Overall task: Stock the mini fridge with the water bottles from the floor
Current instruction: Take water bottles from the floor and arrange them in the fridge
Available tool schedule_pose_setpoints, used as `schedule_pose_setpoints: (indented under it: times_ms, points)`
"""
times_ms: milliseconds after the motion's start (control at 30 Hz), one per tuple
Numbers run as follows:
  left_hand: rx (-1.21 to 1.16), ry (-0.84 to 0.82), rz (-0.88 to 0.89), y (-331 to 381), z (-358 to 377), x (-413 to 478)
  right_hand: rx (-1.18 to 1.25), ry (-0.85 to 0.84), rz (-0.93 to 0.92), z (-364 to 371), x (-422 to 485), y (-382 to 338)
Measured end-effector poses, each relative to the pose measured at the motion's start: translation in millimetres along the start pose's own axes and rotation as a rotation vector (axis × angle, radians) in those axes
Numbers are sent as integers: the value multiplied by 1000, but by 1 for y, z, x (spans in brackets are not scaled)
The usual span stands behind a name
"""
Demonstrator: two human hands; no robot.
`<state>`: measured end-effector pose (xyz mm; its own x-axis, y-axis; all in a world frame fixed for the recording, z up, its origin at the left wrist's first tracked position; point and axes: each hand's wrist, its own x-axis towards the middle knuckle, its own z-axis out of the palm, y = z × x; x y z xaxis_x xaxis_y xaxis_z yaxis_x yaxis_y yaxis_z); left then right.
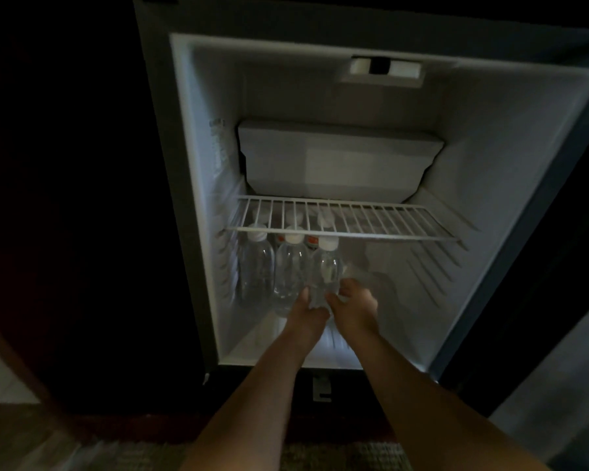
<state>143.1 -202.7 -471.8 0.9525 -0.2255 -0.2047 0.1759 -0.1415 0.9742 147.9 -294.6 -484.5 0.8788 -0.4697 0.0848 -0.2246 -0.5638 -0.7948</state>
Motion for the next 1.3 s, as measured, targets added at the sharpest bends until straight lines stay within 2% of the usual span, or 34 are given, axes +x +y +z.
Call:
schedule_pose_setpoints:
  times_ms: [133, 433, 667, 767, 900, 967, 1100, 1300]
  points:
    - [-5, 37, -26, -7, 4, 14, 170, 18, 88, 6, 3, -2]
    - [69, 6, 33, -10, -1, 13, 241, -15, 125, 4, 5, -2]
    - [338, 134, 32, -4, -14, 6, -60, -152, 147, -14, 6, -3]
    - [407, 45, 31, 4, -27, -4, -80, -218, 129, -26, 3, -9]
    - [527, -99, -101, 17, -51, -24, -196, -509, 97, -44, -14, -33]
    - [589, -142, -171, 27, -64, -38, -283, -587, 62, -53, -24, -50]
    - [750, -215, -192, 49, -91, -67, -395, -655, -56, -70, -45, -88]
    - [925, -149, -112, 86, -141, -117, -495, -715, -240, -88, -82, -135]
